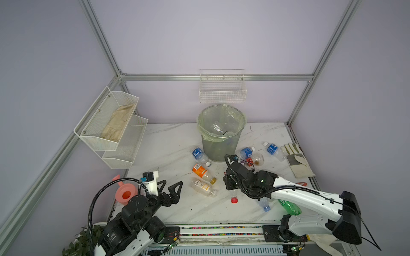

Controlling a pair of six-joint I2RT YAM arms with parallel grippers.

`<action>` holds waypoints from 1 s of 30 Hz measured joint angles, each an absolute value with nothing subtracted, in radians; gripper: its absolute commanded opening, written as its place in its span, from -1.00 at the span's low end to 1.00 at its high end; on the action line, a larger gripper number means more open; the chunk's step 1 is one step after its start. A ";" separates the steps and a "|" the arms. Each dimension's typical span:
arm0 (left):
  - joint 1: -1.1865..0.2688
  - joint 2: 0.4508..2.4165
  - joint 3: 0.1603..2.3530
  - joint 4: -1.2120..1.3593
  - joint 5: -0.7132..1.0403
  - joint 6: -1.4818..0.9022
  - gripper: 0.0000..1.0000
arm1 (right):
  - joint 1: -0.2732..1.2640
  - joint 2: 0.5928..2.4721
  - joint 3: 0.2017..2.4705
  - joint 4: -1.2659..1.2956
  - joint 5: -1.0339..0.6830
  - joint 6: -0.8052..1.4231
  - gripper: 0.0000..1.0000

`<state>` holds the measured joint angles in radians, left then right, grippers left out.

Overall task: Throw the plastic bottles in the bin
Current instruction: 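Lift the red-label bottle with the right gripper and carry it over the wastebasket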

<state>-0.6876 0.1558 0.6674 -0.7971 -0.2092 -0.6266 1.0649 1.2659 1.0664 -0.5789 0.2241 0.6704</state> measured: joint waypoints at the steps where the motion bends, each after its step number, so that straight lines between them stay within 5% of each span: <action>1: -0.688 0.156 0.667 -0.797 -0.209 -0.624 0.99 | 1.068 1.253 1.093 -0.588 0.228 0.665 -0.30; 30: -0.688 0.156 0.667 -0.803 -0.208 -0.609 0.99 | 1.077 1.092 1.491 -0.581 0.432 0.484 -0.45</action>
